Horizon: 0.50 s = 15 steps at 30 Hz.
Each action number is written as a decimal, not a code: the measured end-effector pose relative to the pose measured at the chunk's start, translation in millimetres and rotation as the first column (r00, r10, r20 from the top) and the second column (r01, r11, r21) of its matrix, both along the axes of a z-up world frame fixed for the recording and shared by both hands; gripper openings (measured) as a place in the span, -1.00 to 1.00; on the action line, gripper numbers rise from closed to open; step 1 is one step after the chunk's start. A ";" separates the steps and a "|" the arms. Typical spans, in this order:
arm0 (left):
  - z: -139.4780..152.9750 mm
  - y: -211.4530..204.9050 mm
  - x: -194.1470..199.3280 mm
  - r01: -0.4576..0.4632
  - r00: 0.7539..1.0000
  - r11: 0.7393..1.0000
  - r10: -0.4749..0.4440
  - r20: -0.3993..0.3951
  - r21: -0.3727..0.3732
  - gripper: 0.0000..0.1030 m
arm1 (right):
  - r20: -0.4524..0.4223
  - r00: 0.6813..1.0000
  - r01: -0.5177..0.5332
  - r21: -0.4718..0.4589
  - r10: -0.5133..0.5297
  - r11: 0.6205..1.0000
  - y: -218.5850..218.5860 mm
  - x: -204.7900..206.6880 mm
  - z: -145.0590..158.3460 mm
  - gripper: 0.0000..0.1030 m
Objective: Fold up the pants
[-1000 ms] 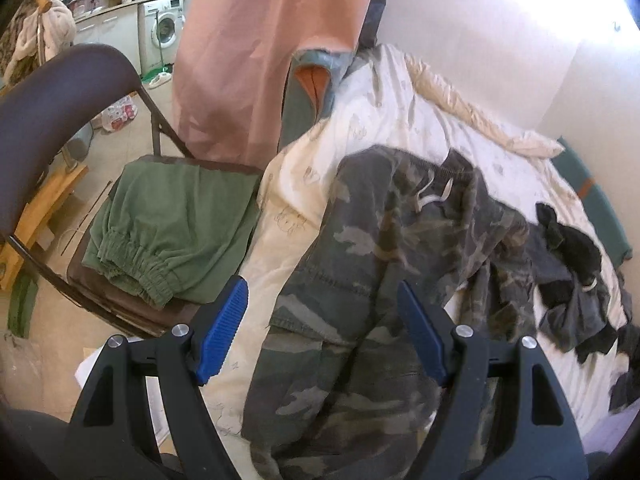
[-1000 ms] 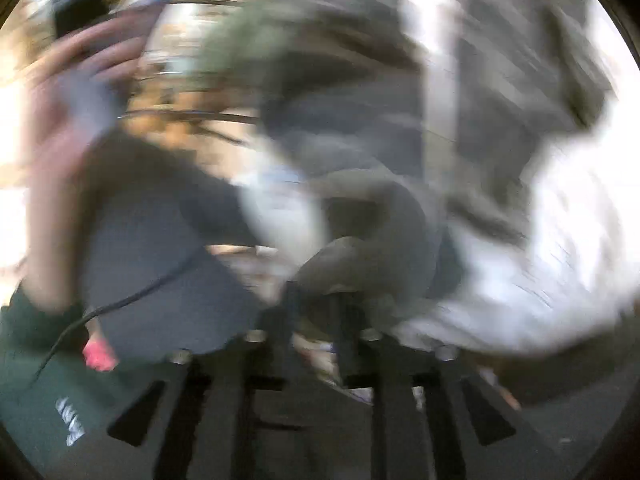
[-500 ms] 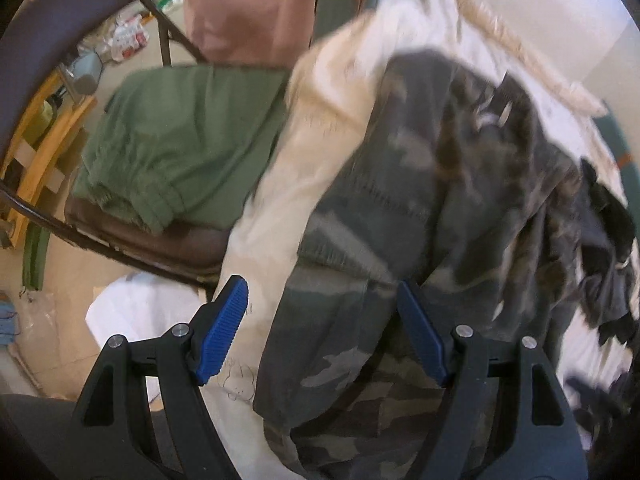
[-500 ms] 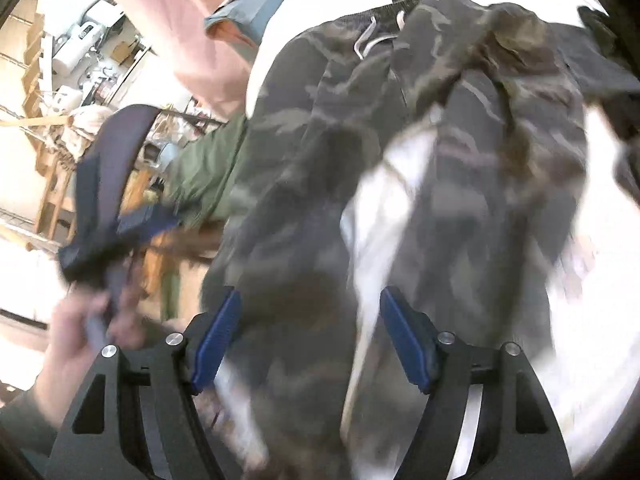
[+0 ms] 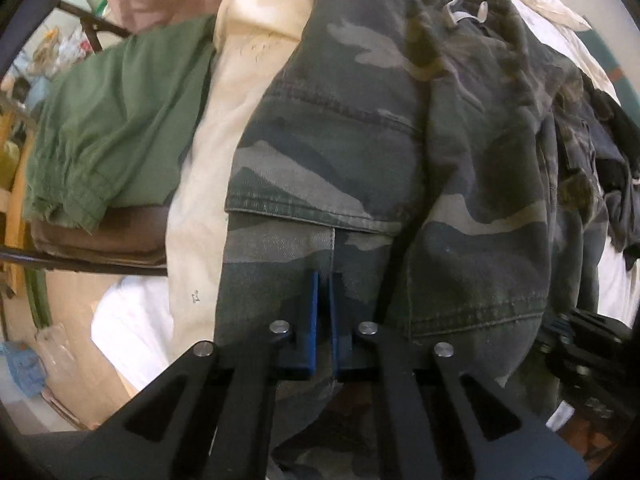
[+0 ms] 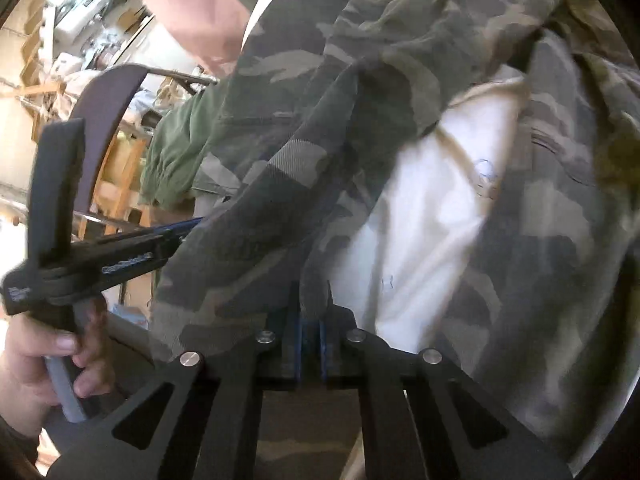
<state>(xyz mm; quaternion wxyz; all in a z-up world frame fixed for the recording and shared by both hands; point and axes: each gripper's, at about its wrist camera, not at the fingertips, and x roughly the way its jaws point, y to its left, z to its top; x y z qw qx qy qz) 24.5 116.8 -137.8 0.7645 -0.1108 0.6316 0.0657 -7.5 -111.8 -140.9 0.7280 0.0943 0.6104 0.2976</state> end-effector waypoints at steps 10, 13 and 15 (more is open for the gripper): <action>42.4 31.4 -9.5 -0.119 0.985 0.990 0.108 0.133 0.077 -0.97 | -0.051 0.957 0.284 -0.011 -0.284 0.959 -75.0 -67.7 36.1 -0.90; 40.8 34.3 -10.3 -0.132 0.985 0.986 0.120 0.125 0.100 -0.97 | -0.166 0.954 0.231 -0.126 -0.250 0.965 -56.7 -76.8 -10.5 -0.87; 43.5 34.8 -10.1 -0.138 0.984 0.982 0.121 0.132 0.126 -0.97 | -0.209 0.951 0.200 -0.140 -0.226 0.970 -44.4 -73.3 -28.8 -0.78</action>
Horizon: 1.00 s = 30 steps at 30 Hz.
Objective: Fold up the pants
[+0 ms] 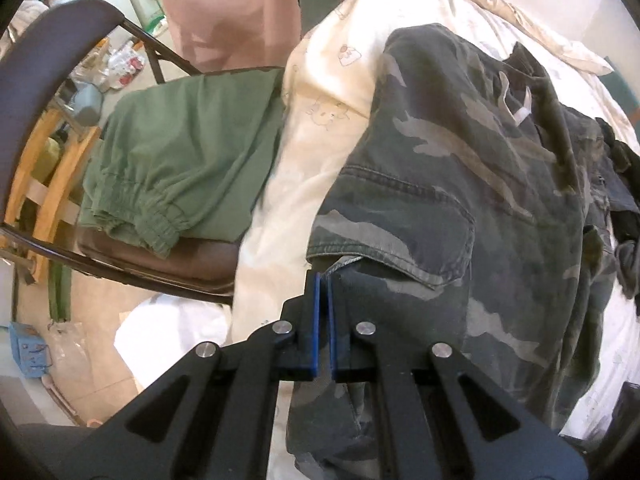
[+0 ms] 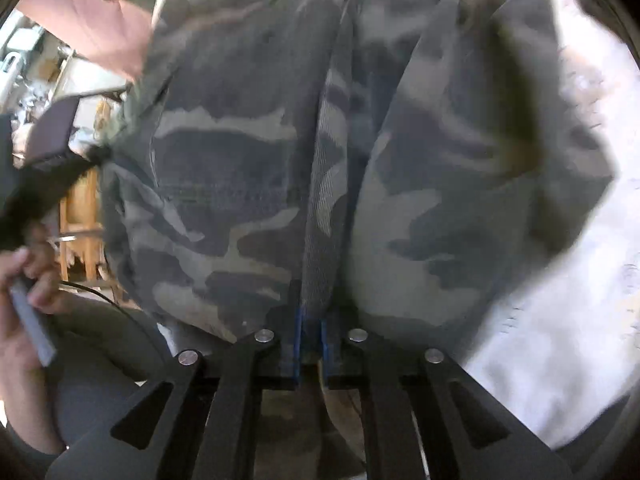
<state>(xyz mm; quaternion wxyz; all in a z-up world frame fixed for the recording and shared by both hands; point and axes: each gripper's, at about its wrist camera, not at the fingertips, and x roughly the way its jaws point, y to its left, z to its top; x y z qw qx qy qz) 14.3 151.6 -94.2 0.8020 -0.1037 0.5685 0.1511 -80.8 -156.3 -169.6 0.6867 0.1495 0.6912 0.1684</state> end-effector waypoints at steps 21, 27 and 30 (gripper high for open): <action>55.6 -86.9 -0.9 0.227 0.951 0.974 -0.217 0.219 -0.025 0.39 | 0.088 0.959 0.279 -0.093 -0.271 0.956 -121.1 32.3 27.2 0.20; 55.9 -105.2 -4.4 0.307 0.926 0.951 -0.304 0.226 0.021 0.39 | 0.158 0.987 0.075 -0.226 -0.039 0.971 -68.2 53.4 13.2 -0.48; 56.6 -106.3 -9.5 0.317 0.922 0.948 -0.316 0.224 0.030 0.39 | 0.218 0.976 0.039 -0.132 -0.010 0.990 -45.4 57.0 43.5 -0.61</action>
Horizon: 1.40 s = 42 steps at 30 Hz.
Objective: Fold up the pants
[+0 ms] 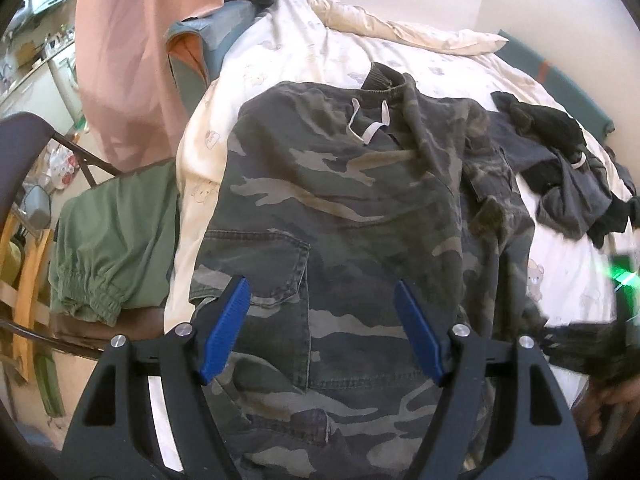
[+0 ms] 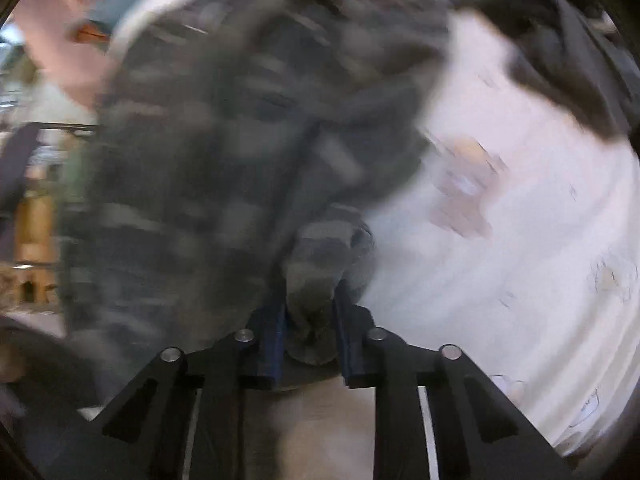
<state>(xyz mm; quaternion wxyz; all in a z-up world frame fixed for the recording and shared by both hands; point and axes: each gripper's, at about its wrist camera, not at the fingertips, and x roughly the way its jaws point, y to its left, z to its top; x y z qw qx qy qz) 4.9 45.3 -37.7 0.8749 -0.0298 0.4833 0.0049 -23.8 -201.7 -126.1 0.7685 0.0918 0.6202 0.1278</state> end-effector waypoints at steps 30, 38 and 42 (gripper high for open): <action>9.2 44.5 5.2 -0.188 0.982 0.967 0.188 -0.018 -0.170 0.39 | 0.084 0.988 0.109 0.186 -0.126 0.976 13.5 37.0 23.3 0.30; 3.0 36.1 5.2 -0.179 0.983 0.981 0.180 0.018 -0.077 0.39 | 0.011 1.000 0.009 0.163 -0.011 0.987 58.0 55.1 -27.9 -0.07; -0.1 31.0 5.3 -0.154 0.987 0.988 0.154 0.045 -0.010 0.39 | 0.045 0.998 -0.044 0.088 0.040 0.995 79.5 53.6 -24.8 -0.94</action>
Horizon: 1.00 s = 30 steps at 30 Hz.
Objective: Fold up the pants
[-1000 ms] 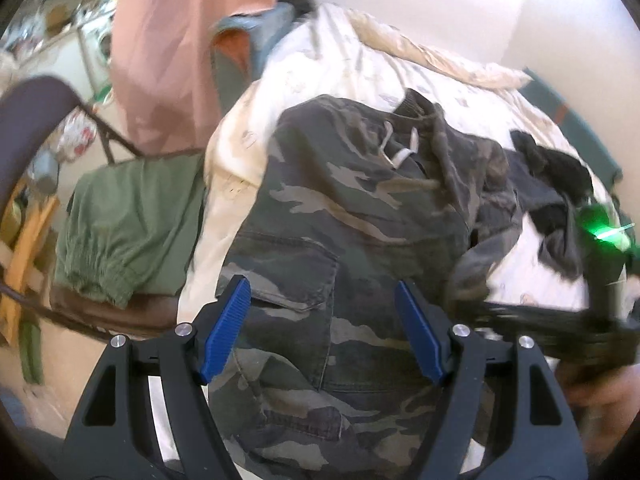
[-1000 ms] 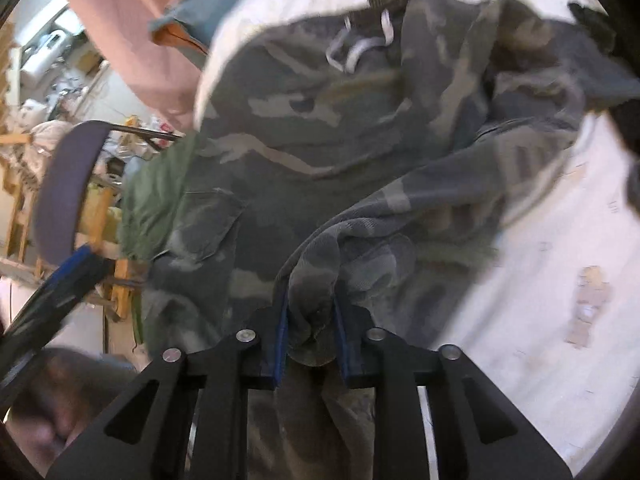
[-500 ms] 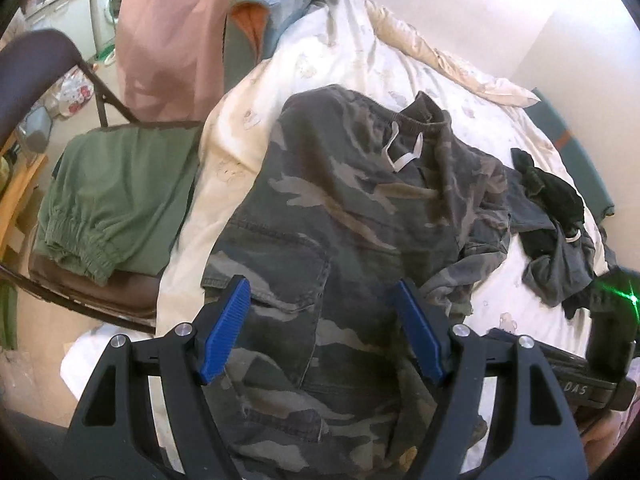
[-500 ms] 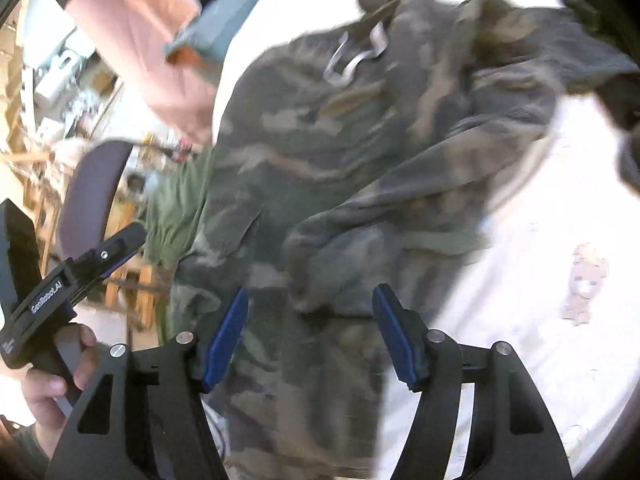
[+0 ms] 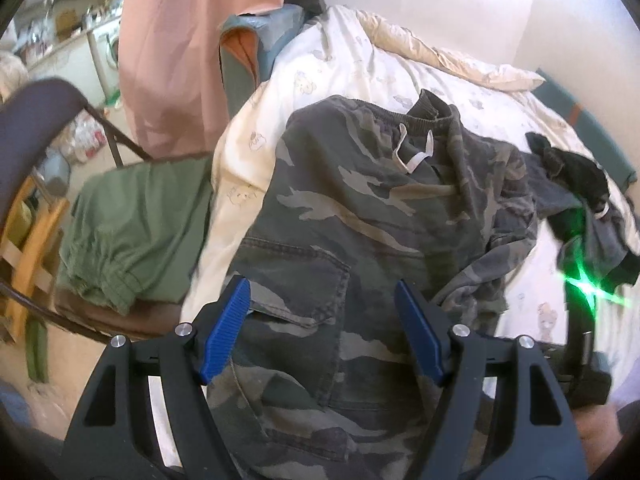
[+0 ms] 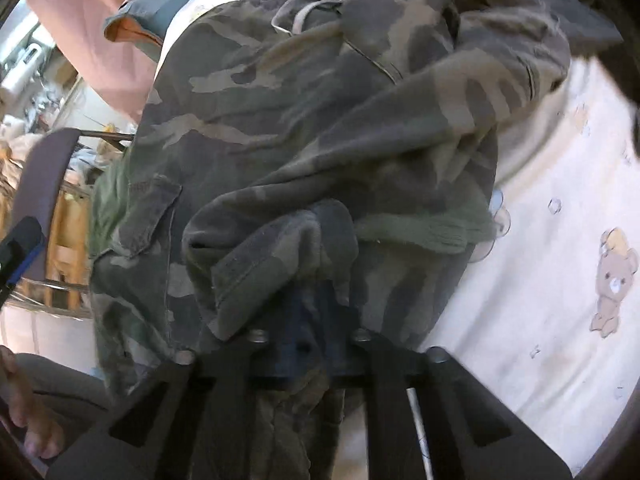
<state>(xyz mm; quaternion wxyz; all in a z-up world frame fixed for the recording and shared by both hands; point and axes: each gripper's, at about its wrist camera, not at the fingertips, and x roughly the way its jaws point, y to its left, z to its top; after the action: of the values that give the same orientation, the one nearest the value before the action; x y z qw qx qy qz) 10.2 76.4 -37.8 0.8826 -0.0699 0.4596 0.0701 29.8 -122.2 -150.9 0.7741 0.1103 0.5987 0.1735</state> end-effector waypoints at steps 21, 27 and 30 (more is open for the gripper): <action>30.1 -25.5 -11.7 0.091 0.990 0.995 -0.094 0.107 0.036 0.39 | -0.058 0.935 0.344 -0.101 -0.350 0.934 -145.0 -225.0 122.8 -0.96; 30.3 -23.9 -12.2 0.090 0.989 0.994 -0.095 0.110 0.055 0.39 | -0.113 0.951 0.257 -0.225 -0.287 0.940 -157.6 -228.7 123.2 -0.56; 23.1 -26.6 -13.3 0.121 0.989 0.991 -0.125 0.075 0.050 0.39 | -0.059 0.976 0.191 -0.222 -0.209 0.956 -158.4 -217.1 135.6 0.23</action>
<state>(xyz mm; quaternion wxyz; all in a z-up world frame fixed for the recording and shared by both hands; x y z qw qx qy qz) -3.1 49.8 -14.7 0.9039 -0.0240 0.4265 0.0233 -187.3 -280.6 -15.3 0.7698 0.0928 0.6311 0.0237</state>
